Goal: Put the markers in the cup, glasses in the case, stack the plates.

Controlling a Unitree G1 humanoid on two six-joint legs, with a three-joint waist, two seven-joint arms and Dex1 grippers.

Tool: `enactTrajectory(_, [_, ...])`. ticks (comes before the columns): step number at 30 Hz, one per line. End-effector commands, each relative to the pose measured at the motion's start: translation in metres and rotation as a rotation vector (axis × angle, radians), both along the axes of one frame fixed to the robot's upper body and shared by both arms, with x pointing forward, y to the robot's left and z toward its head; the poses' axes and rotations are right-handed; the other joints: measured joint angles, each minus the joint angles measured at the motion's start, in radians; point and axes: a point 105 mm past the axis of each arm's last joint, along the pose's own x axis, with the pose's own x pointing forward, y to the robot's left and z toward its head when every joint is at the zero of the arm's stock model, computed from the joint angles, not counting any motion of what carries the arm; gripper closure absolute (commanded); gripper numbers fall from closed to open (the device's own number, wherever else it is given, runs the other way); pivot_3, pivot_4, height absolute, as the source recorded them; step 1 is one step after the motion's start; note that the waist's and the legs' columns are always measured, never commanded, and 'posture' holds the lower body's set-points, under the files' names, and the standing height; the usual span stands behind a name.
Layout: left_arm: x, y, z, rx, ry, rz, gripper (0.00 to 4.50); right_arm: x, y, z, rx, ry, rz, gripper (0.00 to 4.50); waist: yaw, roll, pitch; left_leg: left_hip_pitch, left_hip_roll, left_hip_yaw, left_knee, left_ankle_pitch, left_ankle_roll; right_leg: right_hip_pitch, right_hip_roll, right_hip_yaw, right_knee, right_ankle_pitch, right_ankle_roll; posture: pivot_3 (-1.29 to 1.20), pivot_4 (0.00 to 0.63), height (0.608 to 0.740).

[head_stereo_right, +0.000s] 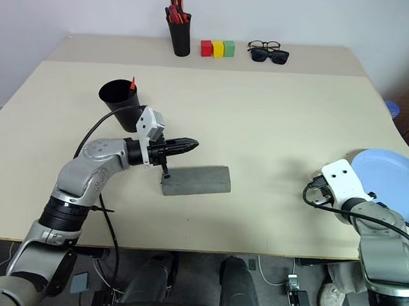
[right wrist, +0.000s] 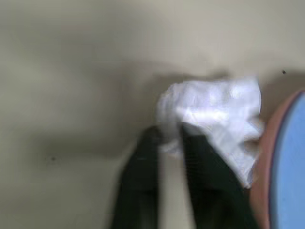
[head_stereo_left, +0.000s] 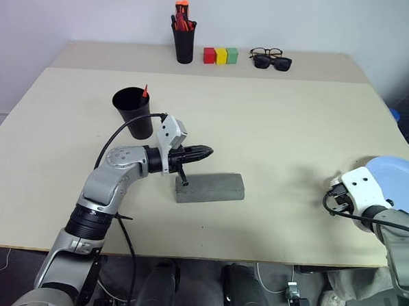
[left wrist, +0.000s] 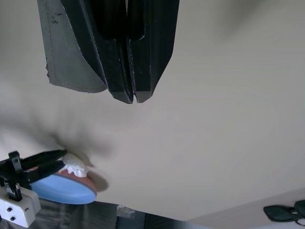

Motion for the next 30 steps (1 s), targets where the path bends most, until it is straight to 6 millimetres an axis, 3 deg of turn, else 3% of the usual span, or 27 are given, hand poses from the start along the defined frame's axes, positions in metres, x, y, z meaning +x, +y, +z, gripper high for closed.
enactTrajectory(1, [0.001,0.007,0.014,-0.044,-0.030,0.028,4.50,0.006,-0.003,0.033,-0.081,-0.123,-0.002,4.47,0.000,0.000,0.000,0.000,0.000,0.000,0.000,0.000,0.000,0.000,0.000,0.000,0.000,0.000,0.000,0.00,0.150,0.740])
enactTrajectory(6, [0.003,0.027,0.013,-0.050,-0.017,0.122,4.50,0.004,-0.013,0.072,-0.153,-0.214,-0.047,4.47,-0.002,0.000,0.000,0.000,0.000,0.000,0.000,0.000,0.000,0.000,0.000,0.000,0.000,0.000,0.000,0.00,0.150,0.740])
enactTrajectory(10, [0.000,0.046,0.009,-0.017,-0.014,0.185,4.50,-0.003,-0.046,0.090,-0.237,-0.207,-0.180,4.47,0.002,0.000,0.000,0.000,0.000,0.000,-0.001,0.000,0.000,0.000,0.000,0.000,0.000,0.000,0.000,0.00,0.150,0.740])
enactTrajectory(13, [-0.001,0.060,0.005,-0.004,-0.013,0.246,4.50,-0.006,-0.061,0.085,-0.323,-0.139,-0.193,3.65,0.002,0.000,0.000,0.000,0.000,0.000,-0.001,0.000,0.000,0.000,0.000,0.000,-0.001,0.000,0.000,0.00,0.150,0.740])
enactTrajectory(15, [-0.002,0.069,0.004,-0.027,-0.001,0.299,4.50,-0.002,-0.065,0.084,-0.364,-0.127,-0.198,2.75,0.001,0.000,0.000,0.000,0.000,0.000,-0.001,0.000,0.000,0.000,0.000,0.000,-0.001,0.000,0.000,0.00,0.150,0.740])
enactTrajectory(18, [-0.011,0.085,0.000,-0.033,-0.008,0.387,4.50,0.016,-0.052,0.086,-0.351,-0.163,-0.115,1.26,-0.010,0.000,0.000,0.000,0.000,0.001,-0.001,0.000,0.000,0.000,0.000,0.000,-0.001,0.000,0.000,0.00,0.150,0.740])
enactTrajectory(22, [-0.021,0.108,0.004,-0.057,-0.037,0.516,4.50,0.043,-0.026,0.092,-0.225,-0.282,0.016,1.26,-0.015,0.001,0.000,0.001,0.001,0.001,-0.001,0.000,0.000,0.000,0.000,0.001,-0.001,0.000,0.000,0.00,0.150,0.740])
enactTrajectory(25, [-0.025,0.145,0.007,-0.027,-0.097,0.690,4.50,0.062,0.012,0.102,-0.017,-0.416,0.180,1.26,-0.021,0.001,0.000,0.001,0.001,0.001,-0.001,0.000,0.000,0.000,0.000,0.000,-0.001,0.000,0.000,0.00,0.150,0.740])
enactTrajectory(27, [-0.025,0.171,0.010,-0.002,-0.147,0.821,4.50,0.065,0.037,0.107,0.154,-0.485,0.296,1.26,-0.021,0.001,0.000,0.001,0.001,0.000,-0.001,0.000,0.000,0.000,0.000,0.000,0.000,0.000,0.000,0.00,0.150,0.740])
enactTrajectory(30, [-0.029,0.198,0.013,0.012,-0.185,0.964,4.50,0.062,0.057,0.100,0.375,-0.443,0.407,1.26,-0.011,0.001,0.000,0.000,0.000,0.000,-0.001,0.000,0.000,0.000,0.000,0.000,-0.001,0.000,0.000,0.00,0.150,0.740])
